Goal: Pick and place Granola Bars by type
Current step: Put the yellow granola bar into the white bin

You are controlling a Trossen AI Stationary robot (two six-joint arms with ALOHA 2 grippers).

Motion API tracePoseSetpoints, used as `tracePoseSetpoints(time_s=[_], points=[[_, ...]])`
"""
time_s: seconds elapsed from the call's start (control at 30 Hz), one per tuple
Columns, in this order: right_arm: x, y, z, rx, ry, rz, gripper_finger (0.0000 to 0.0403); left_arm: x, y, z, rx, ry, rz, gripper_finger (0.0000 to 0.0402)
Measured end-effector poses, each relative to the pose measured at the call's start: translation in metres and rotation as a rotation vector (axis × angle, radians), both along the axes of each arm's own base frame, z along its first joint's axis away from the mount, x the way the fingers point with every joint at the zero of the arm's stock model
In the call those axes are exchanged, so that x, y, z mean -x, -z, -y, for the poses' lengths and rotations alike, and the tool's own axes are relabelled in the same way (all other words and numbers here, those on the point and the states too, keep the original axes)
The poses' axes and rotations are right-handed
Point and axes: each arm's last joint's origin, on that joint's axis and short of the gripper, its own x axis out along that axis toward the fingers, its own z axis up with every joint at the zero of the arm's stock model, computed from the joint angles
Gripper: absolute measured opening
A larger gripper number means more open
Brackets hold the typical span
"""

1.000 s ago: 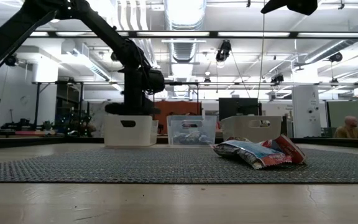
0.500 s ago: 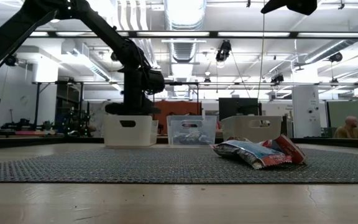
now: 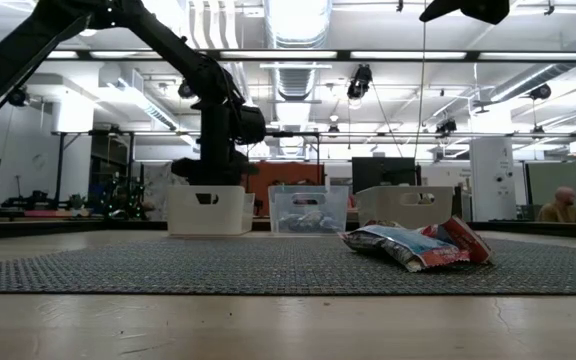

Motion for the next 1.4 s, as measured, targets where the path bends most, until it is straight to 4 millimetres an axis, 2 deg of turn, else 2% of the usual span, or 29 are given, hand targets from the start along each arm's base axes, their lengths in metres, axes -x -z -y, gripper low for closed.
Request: tracePoseSetpoints(time_s=[0.8,1.17,1.4], points=[[0.0,0.0,0.0,0.008,-0.007,-0.001,0.0171,0.01,0.03,0.01,0.043,-0.023,-0.047,0.0176],[0.0,0.0,0.0,0.014,-0.012,-0.004,0.0171,0.008,0.027,0.01,0.052,-0.033,-0.031,0.0102],[0.0,0.0,0.0,0.022,-0.019,-0.006,0.0171,0.004,0.015,0.007,0.034,-0.023,-0.014,0.0092]])
